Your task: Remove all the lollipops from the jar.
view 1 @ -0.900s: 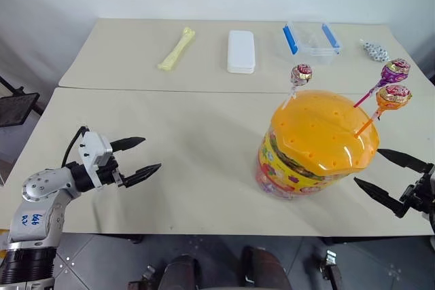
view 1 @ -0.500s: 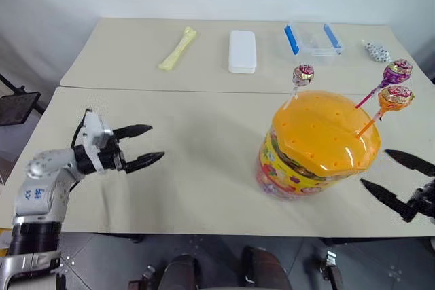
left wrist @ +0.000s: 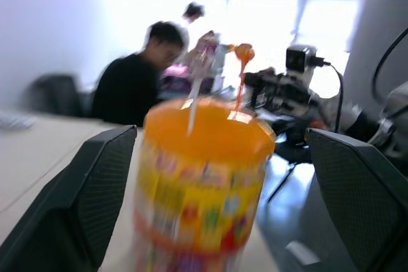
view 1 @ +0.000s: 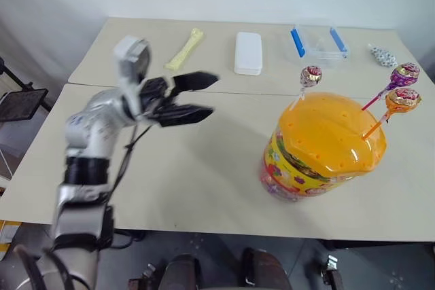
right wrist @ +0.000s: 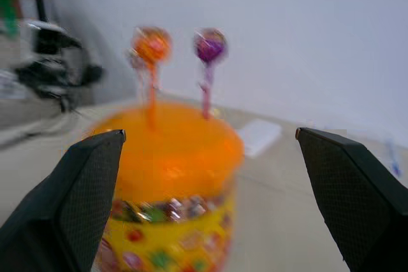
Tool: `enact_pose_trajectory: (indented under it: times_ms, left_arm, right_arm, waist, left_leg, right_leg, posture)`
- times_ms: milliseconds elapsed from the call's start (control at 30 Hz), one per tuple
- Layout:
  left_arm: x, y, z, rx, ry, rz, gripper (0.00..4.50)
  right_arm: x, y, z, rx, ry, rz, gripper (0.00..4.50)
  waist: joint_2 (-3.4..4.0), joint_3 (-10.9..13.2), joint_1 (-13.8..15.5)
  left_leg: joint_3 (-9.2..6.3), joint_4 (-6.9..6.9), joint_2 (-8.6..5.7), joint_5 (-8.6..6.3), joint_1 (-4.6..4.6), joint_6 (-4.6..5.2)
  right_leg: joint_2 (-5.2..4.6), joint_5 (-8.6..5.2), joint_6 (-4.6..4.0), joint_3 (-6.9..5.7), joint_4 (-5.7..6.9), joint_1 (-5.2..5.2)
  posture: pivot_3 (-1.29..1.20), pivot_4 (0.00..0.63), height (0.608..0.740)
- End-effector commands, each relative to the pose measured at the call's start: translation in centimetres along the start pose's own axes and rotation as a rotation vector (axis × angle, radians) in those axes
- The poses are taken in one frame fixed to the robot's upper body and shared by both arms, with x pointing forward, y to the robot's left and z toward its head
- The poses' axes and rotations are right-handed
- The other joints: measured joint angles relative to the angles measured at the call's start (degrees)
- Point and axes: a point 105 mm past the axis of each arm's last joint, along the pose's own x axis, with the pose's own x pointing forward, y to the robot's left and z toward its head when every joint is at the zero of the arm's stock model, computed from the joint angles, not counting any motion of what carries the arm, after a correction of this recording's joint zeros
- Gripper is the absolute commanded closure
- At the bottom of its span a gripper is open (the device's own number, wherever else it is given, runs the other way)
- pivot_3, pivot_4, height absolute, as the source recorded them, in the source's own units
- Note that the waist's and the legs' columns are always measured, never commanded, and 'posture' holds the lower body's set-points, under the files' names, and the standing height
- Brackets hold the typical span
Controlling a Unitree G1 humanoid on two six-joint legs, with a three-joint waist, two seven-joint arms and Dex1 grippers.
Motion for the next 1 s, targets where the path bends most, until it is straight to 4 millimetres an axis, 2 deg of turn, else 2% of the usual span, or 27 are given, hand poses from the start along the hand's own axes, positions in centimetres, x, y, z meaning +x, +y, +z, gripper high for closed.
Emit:
enact_pose_trajectory:
  times_ms: [33, 100, 267, 467, 600, 733, 867, 1000]
  left_arm:
    - [2.5, 1.1, 0.4, 0.020, 0.012, -0.058, 0.00]
    - [4.3, 1.8, 0.1, 0.026, 0.046, -0.079, 0.00]
    - [6.2, 2.2, -0.6, 0.006, 0.077, -0.129, 0.00]
    - [7.0, 2.4, -1.3, -0.009, 0.095, -0.157, 0.00]
    - [7.9, 3.3, -2.0, -0.017, 0.110, -0.111, 0.80]
    - [9.3, 2.9, -2.5, 0.002, 0.135, -0.179, 2.03]
    - [9.9, 2.9, -2.7, 0.014, 0.143, -0.191, 3.24]
    - [10.0, 2.5, -1.8, -0.008, 0.087, -0.233, 4.43]
  right_arm:
    - [0.5, 0.8, 1.2, -0.017, -0.122, -0.033, 0.02]
    - [0.5, 1.2, 1.0, -0.021, -0.142, -0.037, 0.02]
    - [0.5, 1.9, 0.2, -0.024, -0.101, -0.019, 0.02]
    - [-0.1, 2.2, -1.0, -0.017, -0.013, -0.009, 0.02]
    - [-0.8, 2.0, -1.3, 0.003, 0.014, -0.035, 0.00]
    - [-0.7, 2.2, -1.5, 0.004, 0.016, -0.033, 0.00]
    - [-0.6, 2.4, -1.5, 0.003, 0.012, -0.034, 0.00]
    - [-0.7, 2.5, -1.5, 0.004, 0.014, -0.040, 0.00]
  waist:
    - [-0.02, 0.01, -0.51]
    - [-0.01, 0.01, -0.58]
    - [0.01, 0.00, -0.61]
    - [0.00, 0.00, -0.55]
    - [0.00, 0.00, -0.21]
    - [-0.01, 0.01, -0.17]
    - [0.00, 0.00, -0.13]
    - [0.00, 0.01, -0.09]
  left_leg:
    - [-0.01, -0.02, 0.00, 0.00, 0.01, 0.00]
    - [-0.08, -0.02, 0.01, 0.00, -0.03, 0.00]
    - [-0.07, -0.06, 0.00, -0.01, -0.05, 0.02]
    - [-0.07, -0.07, 0.00, -0.02, -0.06, 0.04]
    - [-0.10, -0.06, -0.01, -0.04, -0.08, 0.08]
    - [-0.09, -0.05, -0.01, -0.05, -0.11, 0.11]
    - [-0.09, -0.05, -0.01, -0.05, -0.11, 0.11]
    - [-0.10, -0.05, -0.01, -0.06, -0.12, 0.12]
  right_leg:
    - [-0.01, 0.00, 0.00, 0.01, 0.02, 0.00]
    - [0.00, 0.00, 0.00, -0.06, 0.02, -0.01]
    - [0.01, 0.00, 0.00, -0.05, -0.07, -0.01]
    - [0.01, 0.00, 0.00, -0.04, -0.12, -0.01]
    - [0.00, 0.00, 0.00, -0.04, -0.15, 0.00]
    - [0.00, 0.00, 0.01, -0.03, -0.20, -0.01]
    - [0.00, 0.00, 0.01, -0.03, -0.20, -0.01]
    - [0.00, 0.00, 0.01, -0.03, -0.21, -0.01]
  posture:
    - [0.00, 0.150, 0.740]
    - [0.00, 0.150, 0.740]
    - [0.00, 0.150, 0.740]
    - [0.00, 0.150, 0.740]
    - [0.00, 0.150, 0.740]
    - [0.00, 0.150, 0.740]
    - [0.00, 0.150, 0.740]
    - [0.00, 0.150, 0.740]
